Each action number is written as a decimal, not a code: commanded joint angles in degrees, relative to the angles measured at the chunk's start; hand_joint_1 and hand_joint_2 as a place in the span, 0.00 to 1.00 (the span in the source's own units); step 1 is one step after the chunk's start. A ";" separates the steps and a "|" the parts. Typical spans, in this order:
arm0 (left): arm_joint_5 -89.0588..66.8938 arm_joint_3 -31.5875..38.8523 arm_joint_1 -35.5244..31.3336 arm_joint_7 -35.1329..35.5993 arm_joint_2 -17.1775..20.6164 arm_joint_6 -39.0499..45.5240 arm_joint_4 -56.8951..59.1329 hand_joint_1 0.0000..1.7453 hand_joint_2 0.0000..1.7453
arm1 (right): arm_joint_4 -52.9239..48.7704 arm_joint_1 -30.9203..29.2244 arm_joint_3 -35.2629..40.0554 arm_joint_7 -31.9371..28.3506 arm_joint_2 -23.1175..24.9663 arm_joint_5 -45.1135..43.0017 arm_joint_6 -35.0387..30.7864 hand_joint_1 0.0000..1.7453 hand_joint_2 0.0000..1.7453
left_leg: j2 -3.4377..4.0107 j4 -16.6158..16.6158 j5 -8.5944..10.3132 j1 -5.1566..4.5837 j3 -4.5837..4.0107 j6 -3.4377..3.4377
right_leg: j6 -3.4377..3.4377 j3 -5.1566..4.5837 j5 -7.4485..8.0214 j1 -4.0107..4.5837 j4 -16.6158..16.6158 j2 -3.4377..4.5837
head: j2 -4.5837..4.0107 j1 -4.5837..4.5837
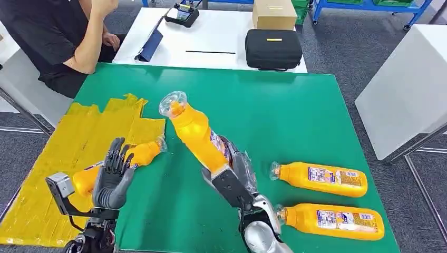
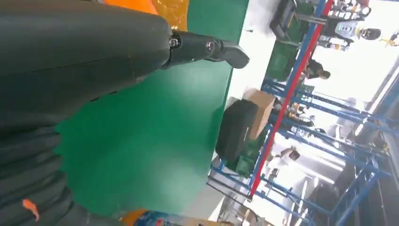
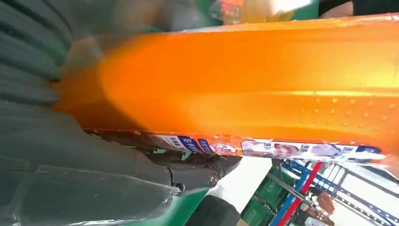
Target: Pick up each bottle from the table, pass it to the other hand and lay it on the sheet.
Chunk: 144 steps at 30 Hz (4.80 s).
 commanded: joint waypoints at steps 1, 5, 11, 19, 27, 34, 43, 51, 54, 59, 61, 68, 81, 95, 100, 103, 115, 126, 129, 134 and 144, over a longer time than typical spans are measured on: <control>0.28 -2.31 -0.44 -0.11 1.66 0.29 0.27 0.00 1.00 | 0.24 -0.99 2.22 -0.16 -1.86 -0.87 -1.11 1.00 1.00 | 0.03 -0.03 -0.05 0.01 0.12 -0.07 | -0.07 0.11 -0.05 0.02 -0.02 -0.06 | 0.00 0.00; -5.38 -6.11 -0.30 -1.22 2.32 5.50 -0.31 0.00 1.00 | 5.64 -2.91 4.44 1.03 -1.83 -1.73 -2.59 1.00 1.00 | 0.04 -0.05 -0.05 0.02 0.16 -0.06 | -0.05 0.15 -0.05 0.03 -0.05 -0.04 | 0.00 0.00; -8.87 -10.89 -2.79 -1.45 2.64 10.02 0.87 0.00 1.00 | 15.00 -9.32 11.08 5.88 1.02 3.90 -4.36 1.00 1.00 | 0.16 -0.03 -0.06 0.03 0.16 -0.10 | -0.09 0.15 -0.02 0.04 -0.02 0.06 | 0.00 0.00; -6.98 -11.06 -6.69 -0.20 1.62 9.78 3.75 0.00 1.00 | 24.86 -13.66 21.15 13.21 4.05 18.43 -10.97 1.00 1.00 | 0.13 -0.10 0.02 0.02 0.21 -0.08 | -0.10 0.17 -0.02 0.04 -0.05 0.02 | 0.00 0.00; -1.83 -12.45 -8.97 -0.06 1.89 6.11 7.61 0.00 1.00 | 36.12 -19.26 26.59 12.64 5.93 20.53 -10.22 1.00 1.00 | 0.04 -0.09 0.07 0.01 0.10 -0.03 | -0.05 0.09 0.00 0.01 -0.04 -0.04 | 0.00 0.00; -1.08 -12.41 -8.99 -0.13 1.89 5.66 7.78 0.00 1.00 | 36.69 -19.52 26.99 12.28 6.09 20.57 -10.30 1.00 1.00 | -0.09 -0.07 0.05 0.01 0.09 -0.06 | -0.08 0.11 -0.06 0.01 -0.02 -0.19 | 0.00 0.02; 4.48 -11.07 -9.69 1.00 2.44 3.16 8.62 0.00 1.00 | 38.21 -20.39 30.61 12.18 7.57 20.74 -9.58 1.00 1.00 | 0.01 -0.04 0.02 0.02 0.11 -0.07 | -0.09 0.10 -0.07 0.03 0.01 -0.11 | 0.00 0.02; 4.54 -9.59 -9.58 -0.91 1.91 3.23 10.69 1.00 1.00 | 40.55 -20.27 31.81 14.69 10.67 19.57 -10.45 1.00 1.00 | -0.03 -0.04 0.04 0.03 0.09 -0.06 | -0.08 0.09 -0.06 0.03 0.00 -0.14 | 0.00 0.02; 4.24 -8.79 -9.26 -1.60 1.72 3.18 10.87 1.00 1.00 | 39.33 -20.31 32.48 16.33 10.67 19.26 -9.84 1.00 1.00 | 0.02 -0.04 0.06 0.02 -0.01 -0.02 | -0.04 -0.02 -0.02 0.02 0.00 -0.05 | 0.00 0.02; 4.18 -8.37 -9.42 -1.65 1.58 3.14 11.07 1.00 1.00 | 40.07 -20.97 31.84 15.89 10.67 19.09 -9.87 1.00 1.00 | -0.01 -0.03 0.06 0.03 -0.03 -0.02 | -0.05 -0.03 -0.02 0.03 0.00 -0.07 | 0.00 0.02; 4.18 -8.37 -9.42 -1.65 1.58 3.14 11.07 1.00 1.00 | 40.07 -20.97 31.84 15.89 10.67 19.09 -9.87 1.00 1.00 | -0.03 -0.03 0.05 0.03 0.01 -0.04 | -0.07 0.01 -0.04 0.03 0.00 -0.12 | 0.00 0.00; 3.10 -6.64 -9.23 -2.28 1.07 3.42 10.48 1.00 1.00 | 40.88 -22.24 29.58 15.42 10.67 17.56 -12.34 0.88 1.00 | -0.04 0.00 0.03 0.03 0.02 -0.06 | -0.08 0.03 -0.07 0.02 0.05 -0.15 | 0.00 0.04; -48.12 4.54 -4.18 -3.04 2.16 47.44 -1.34 1.00 1.00 | 2.22 -5.33 5.10 9.70 0.75 13.54 0.87 0.00 0.00 | -0.12 0.04 -0.03 0.07 -0.02 -0.04 | -0.06 0.06 -0.13 0.07 0.02 -0.24 | 0.00 0.02; -69.77 -0.99 -5.90 0.69 3.55 51.45 11.67 1.00 1.00 | -0.22 -0.36 7.34 5.67 -3.61 5.73 0.25 0.00 0.00 | -0.32 -0.13 0.06 -0.02 0.14 -0.08 | -0.10 0.24 -0.12 0.00 -0.09 -0.49 | 0.00 0.02; -72.13 -8.05 -6.77 2.47 4.52 51.45 17.48 1.00 1.00 | -0.95 0.53 7.45 5.48 -4.84 3.43 -0.51 0.00 0.00 | -0.22 -0.15 0.04 -0.05 0.21 0.00 | -0.05 0.28 -0.11 -0.03 -0.13 -0.39 | 0.00 0.00; -73.45 -8.96 -6.91 2.99 4.51 51.45 18.80 1.00 1.00 | -1.56 0.88 7.40 5.51 -5.13 3.15 -0.54 0.00 0.00 | -0.23 -0.11 0.03 -0.04 0.15 0.00 | -0.05 0.22 -0.12 -0.03 -0.10 -0.40 | 0.00 0.02; -84.91 -19.08 -10.93 14.37 6.54 51.32 35.38 0.00 0.00 | -4.22 2.27 7.00 4.98 -6.87 0.97 0.11 0.00 0.00 | -0.08 -0.06 0.07 -0.04 -0.05 0.02 | -0.03 -0.03 -0.02 -0.03 -0.06 -0.21 | 0.00 0.02; -100.16 -18.51 -11.90 29.47 7.63 50.07 38.26 0.00 0.00 | -4.89 3.28 6.97 5.18 -6.20 1.15 0.61 0.00 0.00 | -0.04 -0.04 0.06 -0.01 -0.06 0.00 | -0.05 -0.03 -0.02 0.00 -0.05 -0.16 | 0.00 0.00; -100.07 -17.86 -10.75 29.29 8.49 50.28 37.24 0.00 0.00 | -4.18 2.78 7.54 5.67 -5.06 1.76 0.55 0.00 0.00 | 0.08 -0.05 -0.01 -0.01 0.08 -0.05 | -0.09 0.07 -0.06 0.01 -0.03 -0.08 | 0.00 0.00; -89.31 -6.89 -5.00 18.00 8.89 51.45 26.43 0.00 0.00 | 0.73 0.49 9.99 5.31 -3.39 3.02 -1.19 0.00 0.00 | 0.25 -0.02 0.00 0.03 -0.07 -0.02 | -0.07 -0.09 0.02 0.04 -0.02 0.13 | 0.00 0.00; -34.54 -9.25 3.80 -7.06 3.42 48.79 -8.27 0.00 0.00 | -0.03 0.74 10.27 -0.88 -12.26 -7.35 -5.58 0.00 0.00 | -0.04 0.14 -0.05 0.04 -0.14 0.04 | 0.00 -0.06 -0.13 0.04 0.06 -0.24 | 0.00 -0.02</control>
